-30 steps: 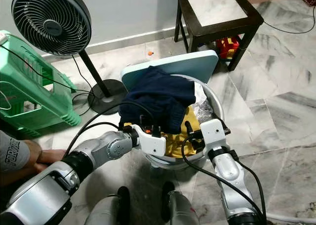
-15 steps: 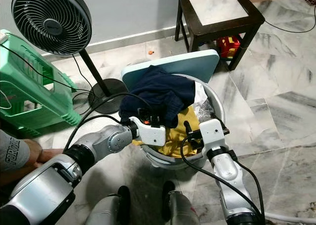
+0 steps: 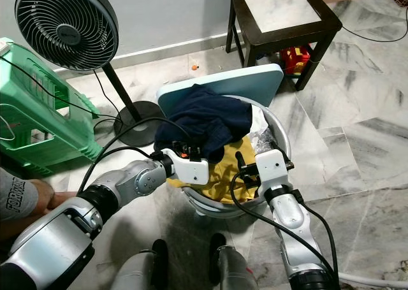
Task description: Hang hanger
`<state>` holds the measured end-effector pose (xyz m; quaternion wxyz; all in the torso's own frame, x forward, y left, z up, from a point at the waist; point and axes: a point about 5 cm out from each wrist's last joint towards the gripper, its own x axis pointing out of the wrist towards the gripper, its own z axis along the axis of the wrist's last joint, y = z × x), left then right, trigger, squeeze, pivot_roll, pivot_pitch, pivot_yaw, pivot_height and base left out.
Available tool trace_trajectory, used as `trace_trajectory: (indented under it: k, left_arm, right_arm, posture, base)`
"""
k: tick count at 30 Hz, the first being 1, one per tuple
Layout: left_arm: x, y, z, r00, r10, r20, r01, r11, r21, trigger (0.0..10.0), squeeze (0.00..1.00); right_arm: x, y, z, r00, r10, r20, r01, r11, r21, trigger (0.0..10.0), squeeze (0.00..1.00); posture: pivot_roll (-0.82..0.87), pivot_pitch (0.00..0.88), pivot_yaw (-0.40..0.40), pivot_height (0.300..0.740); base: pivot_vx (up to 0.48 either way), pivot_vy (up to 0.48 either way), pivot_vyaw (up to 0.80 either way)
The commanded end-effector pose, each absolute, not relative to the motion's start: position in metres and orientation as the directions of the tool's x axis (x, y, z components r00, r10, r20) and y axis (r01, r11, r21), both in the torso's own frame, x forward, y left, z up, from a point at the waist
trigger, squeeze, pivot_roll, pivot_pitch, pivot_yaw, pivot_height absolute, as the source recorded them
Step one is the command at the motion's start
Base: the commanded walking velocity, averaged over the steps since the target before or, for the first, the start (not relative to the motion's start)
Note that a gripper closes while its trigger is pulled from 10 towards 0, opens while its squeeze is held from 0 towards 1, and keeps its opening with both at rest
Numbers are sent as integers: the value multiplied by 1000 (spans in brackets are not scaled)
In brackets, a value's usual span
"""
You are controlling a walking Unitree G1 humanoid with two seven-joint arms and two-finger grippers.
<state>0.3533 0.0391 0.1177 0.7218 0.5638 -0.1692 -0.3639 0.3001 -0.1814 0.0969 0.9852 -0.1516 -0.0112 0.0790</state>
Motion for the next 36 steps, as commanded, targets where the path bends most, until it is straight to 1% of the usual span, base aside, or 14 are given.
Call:
trace_trajectory:
  k: [1,7,8,10,17,19,22,26,29,31,32,33,34,36]
  left_arm:
    - [354,40,121,680,-721,-132,311,121,943,0,0]
    - [357,38,132,687,-725,-56,248,160,955,0,0]
    - [359,37,139,684,-729,-13,220,189,957,0,0]
    - [358,36,146,668,-743,38,188,217,958,0,0]
    - [361,39,162,647,-750,135,100,259,961,0,0]
    - [361,39,165,641,-753,151,94,273,958,0,0]
    - [360,40,180,601,-769,217,83,330,940,0,0]
    - [358,43,186,576,-780,245,80,352,932,0,0]
    - [357,47,188,569,-782,255,82,363,928,0,0]
    - [357,54,191,571,-772,278,86,392,916,0,0]
    - [357,54,191,571,-772,278,86,392,916,0,0]
    - [356,59,194,573,-762,303,92,427,900,0,0]
    - [356,60,195,573,-759,309,94,435,895,0,0]
    - [352,65,199,551,-766,331,83,444,892,0,0]
  right_arm:
    - [296,-182,88,986,160,-38,-164,941,-297,10000,0]
    - [298,-181,88,986,160,-35,-163,941,-297,10000,0]
    - [298,-181,88,986,160,-34,-163,941,-296,10000,0]
    - [298,-180,88,986,161,-34,-163,941,-296,10000,0]
    - [299,-178,87,986,163,-34,-166,942,-293,10000,0]
    - [299,-178,87,986,164,-33,-166,942,-293,10000,0]
    - [301,-178,88,986,165,-30,-167,941,-294,10000,0]
    - [303,-178,88,986,167,-30,-168,940,-295,10000,0]
    - [304,-178,88,985,169,-30,-170,940,-296,10000,0]
    - [306,-177,89,984,175,-28,-175,939,-297,10000,0]
    - [306,-177,89,984,175,-28,-175,939,-297,10000,0]
    - [307,-176,89,983,179,-28,-180,938,-298,10000,0]
    - [307,-175,89,983,181,-27,-181,937,-298,10000,0]
    - [308,-175,90,982,185,-26,-185,936,-300,10000,0]
  posture:
    - [37,345,44,740]
    - [42,343,47,740]
    - [43,342,48,740]
    - [44,342,49,740]
    - [50,338,51,740]
    - [50,335,51,740]
    - [55,328,51,740]
    - [62,319,49,740]
    - [68,313,48,740]
    - [75,308,43,740]
    - [75,308,43,740]
    - [77,305,41,740]
    - [77,305,41,740]
    - [78,303,40,740]
  base:
    - [0,0,0]
    - [0,0,0]
    - [0,0,0]
    - [0,0,0]
    - [0,0,0]
    - [0,0,0]
    - [0,0,0]
    - [0,0,0]
    - [0,0,0]
    - [0,0,0]
    - [0,0,0]
    - [0,0,0]
    - [0,0,0]
    - [0,0,0]
